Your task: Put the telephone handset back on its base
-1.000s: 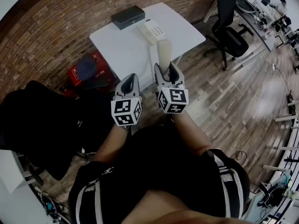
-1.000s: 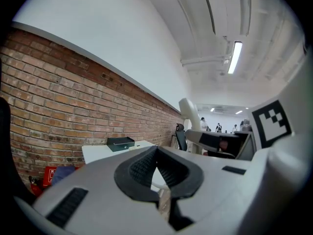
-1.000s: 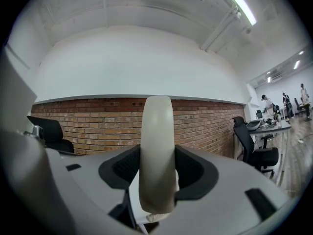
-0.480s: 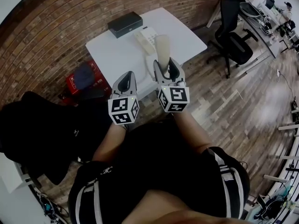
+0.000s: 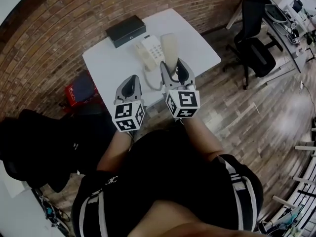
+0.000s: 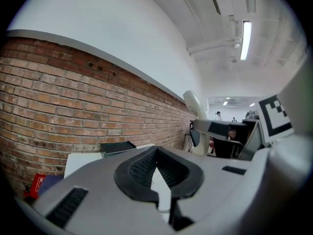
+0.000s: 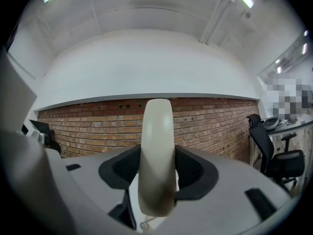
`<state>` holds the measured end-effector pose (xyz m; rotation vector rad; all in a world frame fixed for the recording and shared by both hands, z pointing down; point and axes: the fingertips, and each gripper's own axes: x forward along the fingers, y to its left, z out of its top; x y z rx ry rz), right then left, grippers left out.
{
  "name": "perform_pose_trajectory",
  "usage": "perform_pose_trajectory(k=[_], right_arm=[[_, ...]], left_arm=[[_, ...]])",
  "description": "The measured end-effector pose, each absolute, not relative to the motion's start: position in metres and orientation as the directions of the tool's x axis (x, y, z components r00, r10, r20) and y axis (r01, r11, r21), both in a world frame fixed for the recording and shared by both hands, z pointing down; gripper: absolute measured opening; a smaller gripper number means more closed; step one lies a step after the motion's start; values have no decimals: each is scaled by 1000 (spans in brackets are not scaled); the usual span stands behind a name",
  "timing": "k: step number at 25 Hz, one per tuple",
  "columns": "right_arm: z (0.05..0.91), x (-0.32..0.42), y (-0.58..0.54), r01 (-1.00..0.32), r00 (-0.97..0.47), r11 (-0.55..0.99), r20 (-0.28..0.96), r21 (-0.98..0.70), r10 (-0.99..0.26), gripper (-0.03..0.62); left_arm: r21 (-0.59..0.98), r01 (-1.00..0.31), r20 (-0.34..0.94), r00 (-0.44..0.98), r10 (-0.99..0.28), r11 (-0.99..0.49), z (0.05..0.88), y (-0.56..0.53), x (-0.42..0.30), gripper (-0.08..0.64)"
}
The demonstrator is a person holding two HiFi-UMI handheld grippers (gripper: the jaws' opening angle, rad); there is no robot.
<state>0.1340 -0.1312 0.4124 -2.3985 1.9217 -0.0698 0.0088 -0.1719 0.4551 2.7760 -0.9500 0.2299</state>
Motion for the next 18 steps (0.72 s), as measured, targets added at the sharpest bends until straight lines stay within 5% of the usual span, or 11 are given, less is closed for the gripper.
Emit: perform_pose_trajectory(k=[18], right_arm=[[430,265,-211,-980,-106,91,78,-175,-991,196]], left_arm=[[121,-823,308,563,-767,-555,465,-219,127,2]])
